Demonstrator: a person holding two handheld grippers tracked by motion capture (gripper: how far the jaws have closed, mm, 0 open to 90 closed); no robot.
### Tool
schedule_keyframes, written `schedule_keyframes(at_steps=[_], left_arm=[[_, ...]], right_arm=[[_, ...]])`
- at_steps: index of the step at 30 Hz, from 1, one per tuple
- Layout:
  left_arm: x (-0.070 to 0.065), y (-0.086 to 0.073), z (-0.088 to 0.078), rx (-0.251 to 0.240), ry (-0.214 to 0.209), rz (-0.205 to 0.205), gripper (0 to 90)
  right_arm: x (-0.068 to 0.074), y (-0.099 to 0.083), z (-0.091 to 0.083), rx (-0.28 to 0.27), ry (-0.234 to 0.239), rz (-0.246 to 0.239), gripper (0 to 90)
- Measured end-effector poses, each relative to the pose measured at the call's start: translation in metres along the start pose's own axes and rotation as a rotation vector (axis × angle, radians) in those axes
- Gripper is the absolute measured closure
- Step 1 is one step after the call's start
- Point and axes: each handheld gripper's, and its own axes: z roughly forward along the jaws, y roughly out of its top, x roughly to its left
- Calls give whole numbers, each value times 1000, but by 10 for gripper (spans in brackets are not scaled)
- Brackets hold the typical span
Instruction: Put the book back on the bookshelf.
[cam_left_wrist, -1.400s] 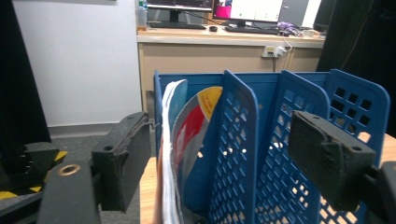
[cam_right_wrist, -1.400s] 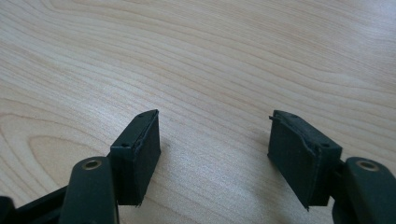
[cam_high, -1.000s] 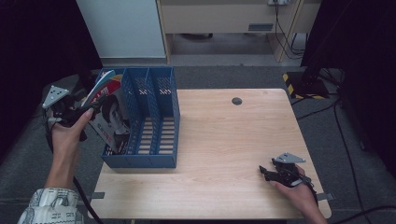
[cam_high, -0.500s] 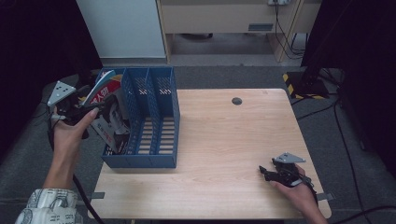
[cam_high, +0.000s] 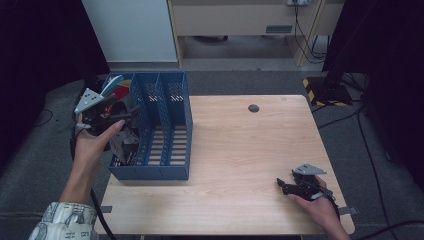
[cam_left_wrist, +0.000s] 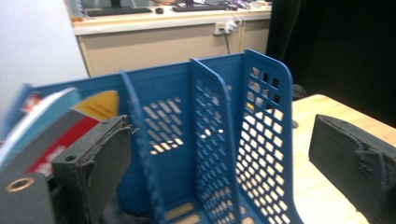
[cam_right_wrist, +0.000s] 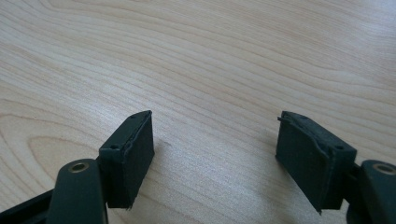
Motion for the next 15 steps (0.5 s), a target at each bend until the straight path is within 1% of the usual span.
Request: schedule_keyframes(at_steps=[5,8,11,15], left_arm=[[-13,-6,16,25,-43,-2,48],[-23,-12,28,56,-65,5,44],[-32,-18,37,74,-83,10,41],[-44,-26,50,102,-106,1,34]], right_arm=[[1,0,1,-1,-2,-2,254],[2,0,1,4,-1,0,231],[2,1,1,13,3,-4,188],[3,1,3,30,0,-1,113]])
